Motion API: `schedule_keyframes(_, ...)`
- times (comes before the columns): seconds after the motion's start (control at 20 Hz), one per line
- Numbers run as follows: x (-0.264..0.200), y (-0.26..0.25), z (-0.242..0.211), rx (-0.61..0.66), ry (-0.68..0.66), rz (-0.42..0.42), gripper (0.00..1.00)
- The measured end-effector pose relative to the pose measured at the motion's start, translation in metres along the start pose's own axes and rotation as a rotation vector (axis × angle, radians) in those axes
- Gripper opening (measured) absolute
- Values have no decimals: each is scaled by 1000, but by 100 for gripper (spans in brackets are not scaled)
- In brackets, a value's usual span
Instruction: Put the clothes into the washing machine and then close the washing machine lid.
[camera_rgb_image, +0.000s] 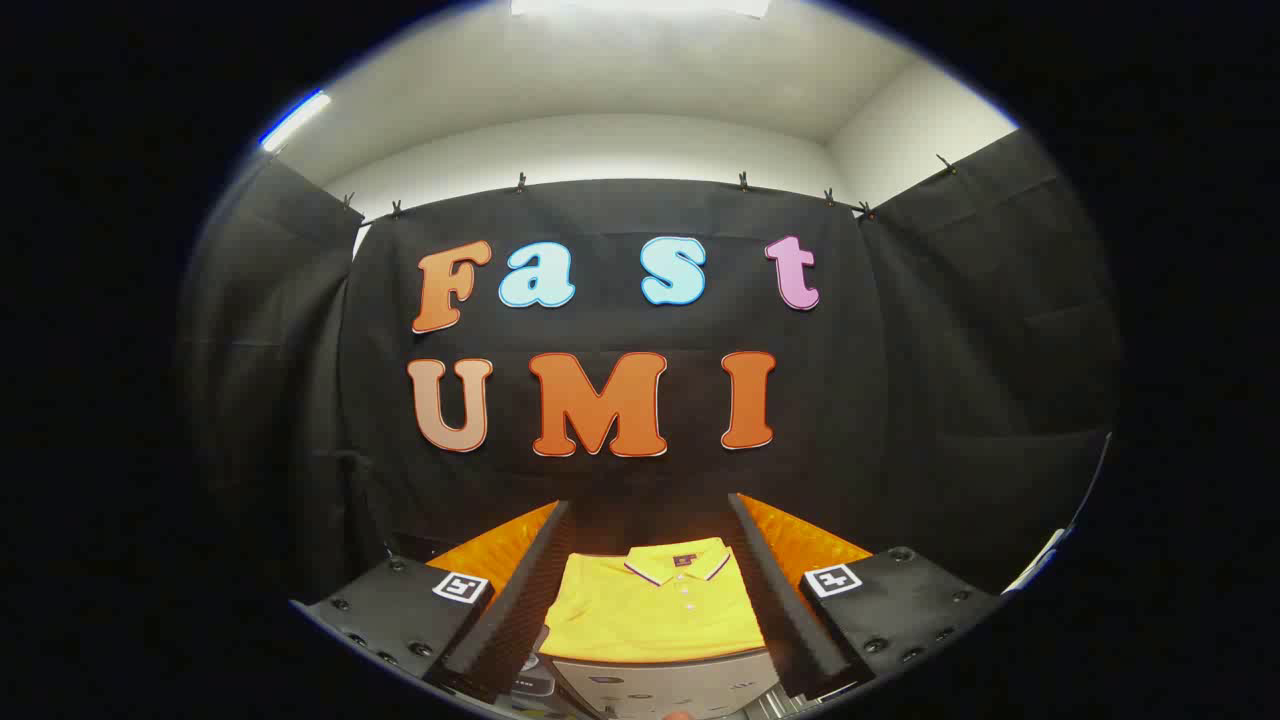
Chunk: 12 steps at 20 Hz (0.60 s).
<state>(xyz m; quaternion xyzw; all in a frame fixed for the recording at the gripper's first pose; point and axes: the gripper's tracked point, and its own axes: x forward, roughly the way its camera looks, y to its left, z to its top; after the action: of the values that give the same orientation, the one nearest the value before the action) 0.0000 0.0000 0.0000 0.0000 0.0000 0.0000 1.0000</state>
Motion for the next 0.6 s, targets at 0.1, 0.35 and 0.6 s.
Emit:
schedule_keyframes(0.1, 0, -2, -2, -1, 6, 0, 99)
schedule_keyframes(0.35, 3, -1, -3, -14, 13, 6, 99)
schedule_keyframes(0.6, 5, 5, -4, -29, 23, 21, 99)
